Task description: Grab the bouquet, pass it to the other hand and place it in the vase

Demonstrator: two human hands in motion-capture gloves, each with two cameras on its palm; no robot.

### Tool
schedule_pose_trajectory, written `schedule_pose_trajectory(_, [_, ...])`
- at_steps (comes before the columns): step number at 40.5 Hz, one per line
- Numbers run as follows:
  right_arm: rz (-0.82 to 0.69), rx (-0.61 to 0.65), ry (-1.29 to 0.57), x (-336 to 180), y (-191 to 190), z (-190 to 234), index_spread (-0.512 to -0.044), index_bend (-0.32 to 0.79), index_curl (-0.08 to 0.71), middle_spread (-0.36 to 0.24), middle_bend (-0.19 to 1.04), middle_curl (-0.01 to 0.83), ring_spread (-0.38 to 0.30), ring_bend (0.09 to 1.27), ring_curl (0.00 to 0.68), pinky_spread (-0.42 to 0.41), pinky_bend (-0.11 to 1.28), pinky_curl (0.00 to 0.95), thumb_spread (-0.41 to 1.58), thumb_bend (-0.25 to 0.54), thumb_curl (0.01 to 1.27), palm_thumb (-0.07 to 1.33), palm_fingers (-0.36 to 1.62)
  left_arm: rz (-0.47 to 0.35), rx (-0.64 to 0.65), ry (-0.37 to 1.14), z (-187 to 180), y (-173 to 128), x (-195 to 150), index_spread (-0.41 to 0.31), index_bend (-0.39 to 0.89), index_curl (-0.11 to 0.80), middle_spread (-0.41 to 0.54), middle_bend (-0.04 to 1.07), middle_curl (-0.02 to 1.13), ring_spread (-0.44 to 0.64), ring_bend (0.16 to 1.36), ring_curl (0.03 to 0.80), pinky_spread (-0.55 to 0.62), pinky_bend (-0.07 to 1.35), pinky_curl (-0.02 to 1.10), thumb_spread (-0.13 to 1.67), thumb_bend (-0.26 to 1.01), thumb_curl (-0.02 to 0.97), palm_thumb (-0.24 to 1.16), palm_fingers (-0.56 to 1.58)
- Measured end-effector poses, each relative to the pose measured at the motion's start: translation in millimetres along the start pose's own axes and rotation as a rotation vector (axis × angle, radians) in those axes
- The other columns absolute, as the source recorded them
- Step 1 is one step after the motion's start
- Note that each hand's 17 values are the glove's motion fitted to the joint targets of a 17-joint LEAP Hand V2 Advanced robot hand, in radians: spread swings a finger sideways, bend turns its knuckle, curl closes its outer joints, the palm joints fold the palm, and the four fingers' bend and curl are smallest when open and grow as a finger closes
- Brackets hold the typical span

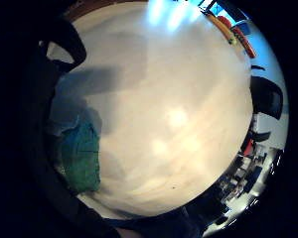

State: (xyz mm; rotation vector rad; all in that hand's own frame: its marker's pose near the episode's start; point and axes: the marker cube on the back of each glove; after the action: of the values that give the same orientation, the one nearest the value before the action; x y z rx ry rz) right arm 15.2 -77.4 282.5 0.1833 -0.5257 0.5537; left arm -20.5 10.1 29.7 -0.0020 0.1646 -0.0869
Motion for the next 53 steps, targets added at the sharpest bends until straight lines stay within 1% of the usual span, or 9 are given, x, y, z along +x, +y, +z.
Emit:
schedule_pose_trajectory(1, [-0.011,-0.008,-0.047,-5,1,-3,-0.245,0.45,0.412,-0.203,0.46,0.543,-0.231,0.63,0.459,-0.206,0.47,0.388,1.07,-0.032,0.32,0.78,1.30,-0.007,0.015,0.008,-3,-1,-1,-0.001,0.16,0.319,0.231,0.18,0.31,0.32,0.56,0.268,0.39,0.40,0.33,1.11,-0.02,0.297,0.28,0.11])
schedule_pose_trajectory(3, [0.007,-0.027,-0.116,-12,3,-11,-0.241,0.47,0.441,-0.207,0.49,0.545,-0.225,0.64,0.480,-0.213,0.49,0.415,1.06,-0.034,0.32,0.77,1.30,-0.022,0.041,0.030,-10,-2,-2,-0.001,0.16,0.321,0.231,0.18,0.31,0.32,0.56,0.268,0.39,0.40,0.33,1.11,-0.02,0.295,0.28,0.12])
schedule_pose_trajectory(11, [0.000,0.061,-0.344,-51,-6,-56,-0.225,0.52,0.500,-0.195,0.55,0.601,-0.225,0.67,0.515,-0.217,0.54,0.459,1.05,-0.023,0.31,0.76,1.29,-0.105,0.056,0.157,-21,-11,-11,-0.001,0.15,0.326,0.212,0.17,0.31,0.29,0.56,0.269,0.35,0.41,0.34,1.11,-0.02,0.295,0.27,0.16])
schedule_pose_trajectory(19, [-0.101,-0.170,-0.723,-100,-13,-77,-0.219,0.56,0.544,-0.186,0.59,0.642,-0.222,0.70,0.542,-0.213,0.58,0.492,1.05,-0.004,0.31,0.80,1.27,-0.090,-0.044,0.372,-15,-20,-3,0.007,0.14,0.319,0.208,0.18,0.31,0.28,0.57,0.274,0.32,0.42,0.34,1.11,-0.02,0.296,0.26,0.17])
schedule_pose_trajectory(25, [-0.182,-0.258,-0.875,-147,9,-100,-0.214,0.58,0.570,-0.178,0.61,0.667,-0.217,0.72,0.559,-0.213,0.59,0.510,1.05,0.011,0.33,0.88,1.26,-0.012,-0.144,0.637,-14,-30,28,0.013,0.14,0.315,0.214,0.18,0.31,0.27,0.57,0.276,0.32,0.43,0.35,1.10,-0.02,0.301,0.27,0.17])
schedule_pose_trajectory(34, [-0.283,-0.397,-0.978,-199,48,-101,-0.205,0.59,0.600,-0.171,0.62,0.695,-0.213,0.74,0.577,-0.204,0.60,0.528,1.03,0.007,0.35,0.96,1.26,0.065,-0.242,1.037,-21,-59,88,0.028,0.14,0.309,0.223,0.18,0.31,0.28,0.57,0.278,0.31,0.43,0.35,1.07,-0.01,0.318,0.33,0.15])
schedule_pose_trajectory(40, [-0.348,-0.465,-0.988,-227,72,-94,-0.203,0.60,0.615,-0.168,0.62,0.708,-0.212,0.74,0.585,-0.205,0.61,0.539,1.01,-0.006,0.36,0.99,1.25,0.170,-0.321,1.332,-37,-78,136,0.047,0.14,0.301,0.235,0.18,0.32,0.28,0.58,0.280,0.31,0.44,0.35,1.04,0.00,0.337,0.40,0.15])
schedule_pose_trajectory(48, [-0.383,-0.504,-0.994,-250,93,-86,-0.202,0.60,0.632,-0.166,0.62,0.723,-0.211,0.75,0.591,-0.203,0.61,0.547,1.00,-0.011,0.37,1.02,1.24,0.263,-0.330,1.418,-49,-88,177,0.072,0.13,0.293,0.267,0.18,0.32,0.30,0.60,0.285,0.33,0.44,0.35,0.99,-0.02,0.352,0.45,0.11])
schedule_pose_trajectory(53, [-0.374,-0.515,-0.981,-259,103,-73,-0.201,0.60,0.639,-0.166,0.62,0.730,-0.210,0.75,0.594,-0.203,0.62,0.552,1.00,-0.015,0.38,1.02,1.24,0.221,-0.270,1.445,-55,-84,196,0.078,0.15,0.293,0.236,0.21,0.33,0.27,0.62,0.285,0.31,0.41,0.34,0.96,-0.02,0.360,0.49,0.22])
